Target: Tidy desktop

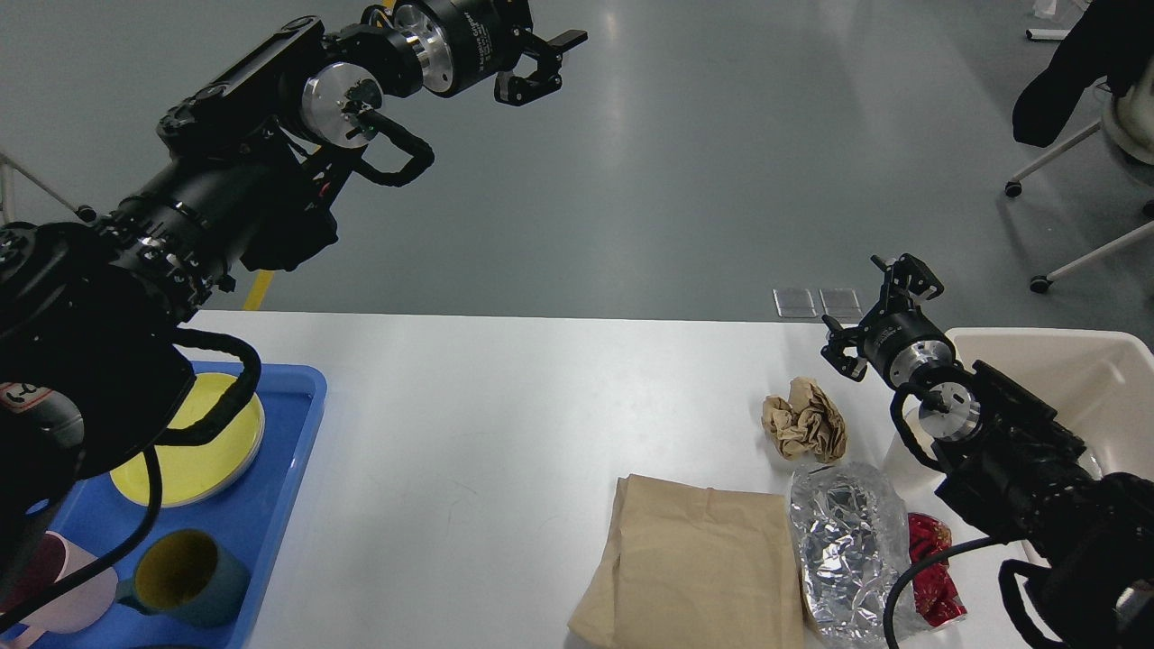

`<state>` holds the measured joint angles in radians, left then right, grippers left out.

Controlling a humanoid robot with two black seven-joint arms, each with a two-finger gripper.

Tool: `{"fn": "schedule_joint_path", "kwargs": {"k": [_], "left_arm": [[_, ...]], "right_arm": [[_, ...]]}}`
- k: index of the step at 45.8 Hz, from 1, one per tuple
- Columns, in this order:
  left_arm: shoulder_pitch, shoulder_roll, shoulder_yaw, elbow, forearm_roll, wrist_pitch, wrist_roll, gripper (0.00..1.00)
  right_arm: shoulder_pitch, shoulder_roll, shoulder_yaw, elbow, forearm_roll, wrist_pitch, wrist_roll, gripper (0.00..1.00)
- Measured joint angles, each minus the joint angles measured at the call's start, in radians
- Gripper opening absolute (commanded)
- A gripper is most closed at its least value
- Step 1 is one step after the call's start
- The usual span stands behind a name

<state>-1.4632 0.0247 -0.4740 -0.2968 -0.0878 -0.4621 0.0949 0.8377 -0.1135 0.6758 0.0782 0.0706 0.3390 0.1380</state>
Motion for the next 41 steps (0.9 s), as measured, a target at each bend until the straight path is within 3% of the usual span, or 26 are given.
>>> {"fn": "schedule_joint_path", "kwargs": {"k": [9, 24, 41], "left_arm": [[0.059, -0.028, -0.128, 0.0, -0.003, 0.0, 0.0, 0.98], [0.18, -0.082, -0.223, -0.002, -0.004, 0.001, 0.0, 0.98], [0.376, -0.075, -0.253, -0.002, -0.006, 0.001, 0.0, 0.98]], "right_arm": [[0.0, 0.0, -0.001, 0.0, 0.0, 0.0, 0.0, 1.0], [0.0, 0.0, -0.001, 0.0, 0.0, 0.0, 0.0, 1.0], [0.0, 0.0, 0.0, 0.0, 0.0, 0.0, 0.0, 1.0]]}}
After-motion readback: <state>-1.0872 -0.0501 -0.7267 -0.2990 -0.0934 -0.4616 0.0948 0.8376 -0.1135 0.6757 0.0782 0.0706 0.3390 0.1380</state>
